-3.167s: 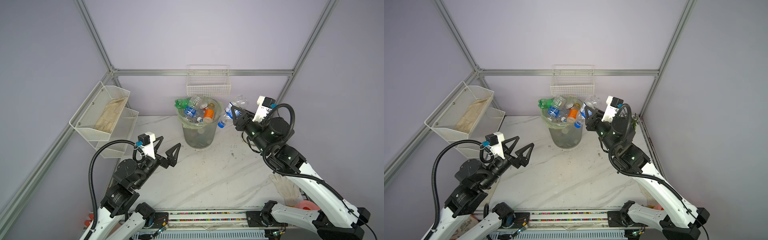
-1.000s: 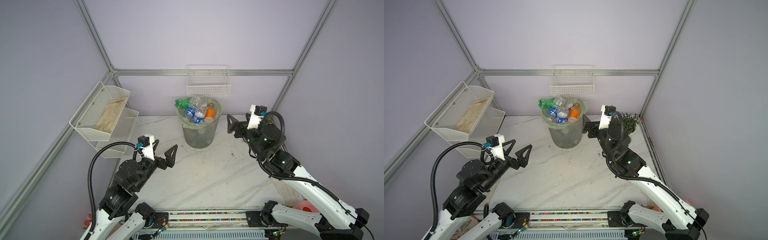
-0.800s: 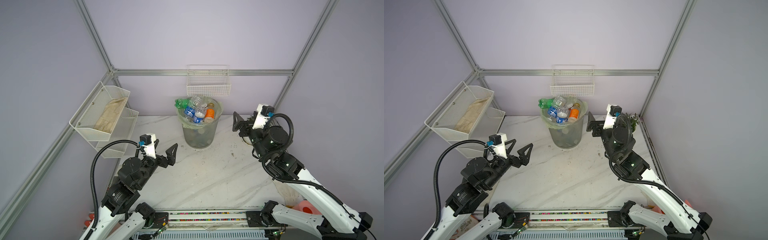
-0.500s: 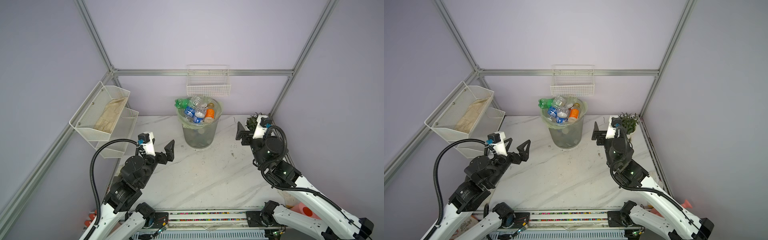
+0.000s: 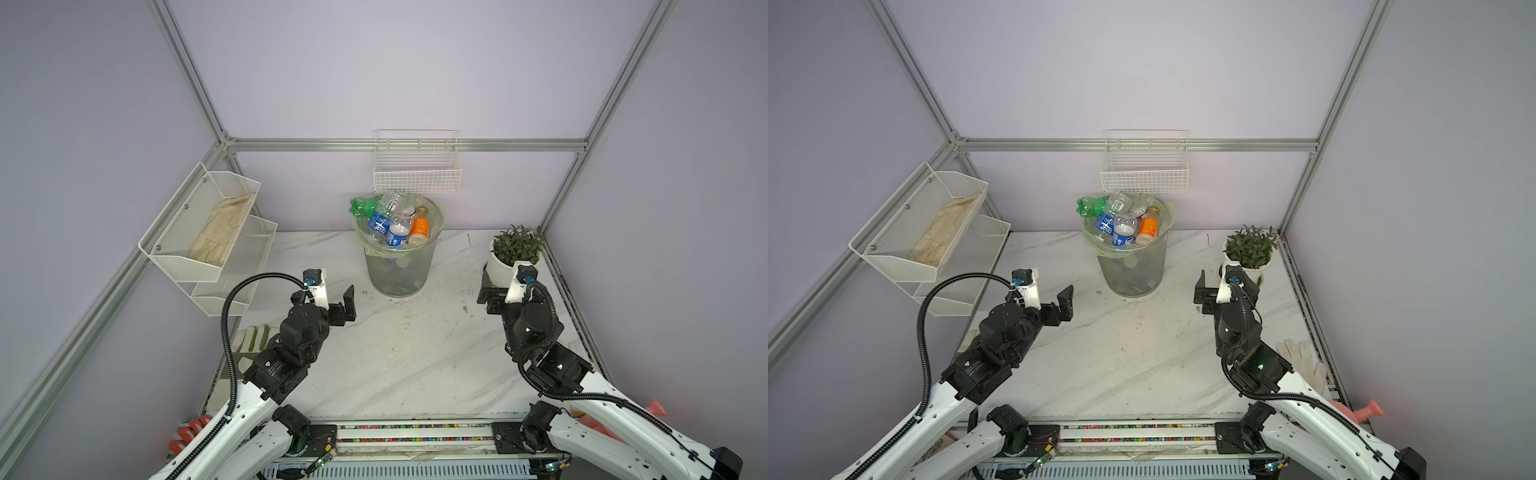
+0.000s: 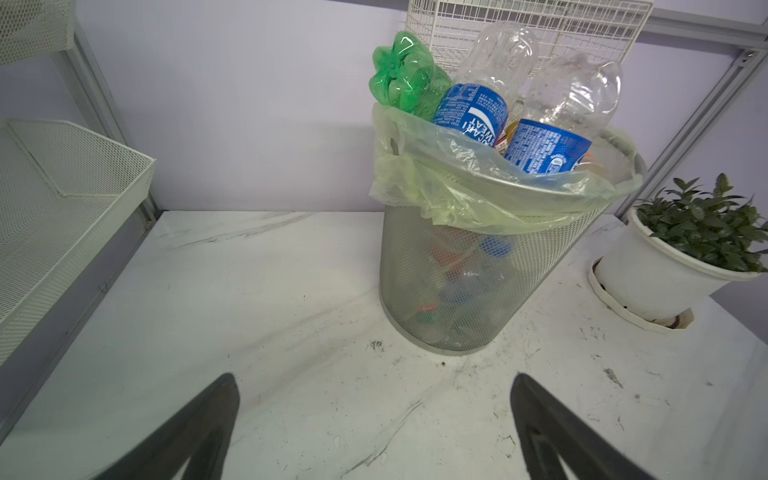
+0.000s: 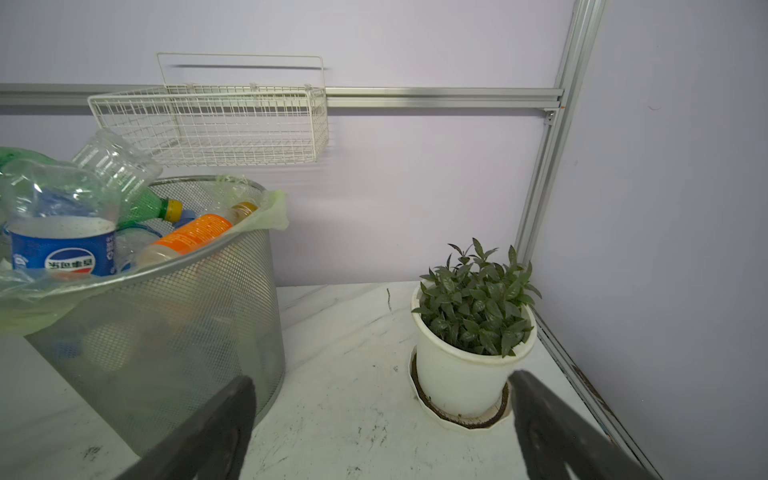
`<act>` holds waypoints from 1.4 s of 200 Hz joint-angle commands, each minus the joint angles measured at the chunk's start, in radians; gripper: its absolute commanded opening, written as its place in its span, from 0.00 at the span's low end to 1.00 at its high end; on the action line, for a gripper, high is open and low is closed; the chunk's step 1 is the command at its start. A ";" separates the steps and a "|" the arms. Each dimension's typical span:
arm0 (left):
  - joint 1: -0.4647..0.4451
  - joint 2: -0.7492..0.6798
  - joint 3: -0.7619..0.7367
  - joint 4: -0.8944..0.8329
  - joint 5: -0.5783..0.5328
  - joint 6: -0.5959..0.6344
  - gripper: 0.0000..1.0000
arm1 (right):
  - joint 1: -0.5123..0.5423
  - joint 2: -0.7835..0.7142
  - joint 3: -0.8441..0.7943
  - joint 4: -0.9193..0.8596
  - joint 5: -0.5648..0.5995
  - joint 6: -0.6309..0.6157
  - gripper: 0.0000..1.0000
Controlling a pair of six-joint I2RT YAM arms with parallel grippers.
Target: Throw the plastic bottles in the bin
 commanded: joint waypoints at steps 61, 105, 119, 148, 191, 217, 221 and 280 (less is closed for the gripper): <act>-0.003 0.021 -0.179 0.151 -0.172 0.085 1.00 | 0.003 -0.209 -0.273 0.063 0.084 0.044 0.97; 0.001 0.040 -0.256 0.207 -0.250 0.102 1.00 | 0.003 -0.252 -0.360 0.110 0.138 0.059 0.97; -0.001 0.045 -0.282 0.226 -0.284 0.095 1.00 | 0.003 -0.249 -0.380 0.129 0.146 0.056 0.97; 0.000 0.059 -0.335 0.274 -0.334 0.096 1.00 | 0.003 -0.207 -0.431 0.199 0.176 0.042 0.97; 0.001 0.089 -0.330 0.290 -0.377 0.097 1.00 | 0.003 -0.121 -0.455 0.270 0.177 0.027 0.97; 0.005 0.123 -0.321 0.309 -0.414 0.107 1.00 | 0.003 -0.099 -0.460 0.288 0.180 0.036 0.97; 0.005 0.131 -0.322 0.320 -0.422 0.113 1.00 | 0.003 -0.097 -0.463 0.291 0.181 0.036 0.97; 0.070 0.292 -0.302 0.489 -0.443 0.201 1.00 | -0.004 -0.058 -0.474 0.358 0.215 0.040 0.97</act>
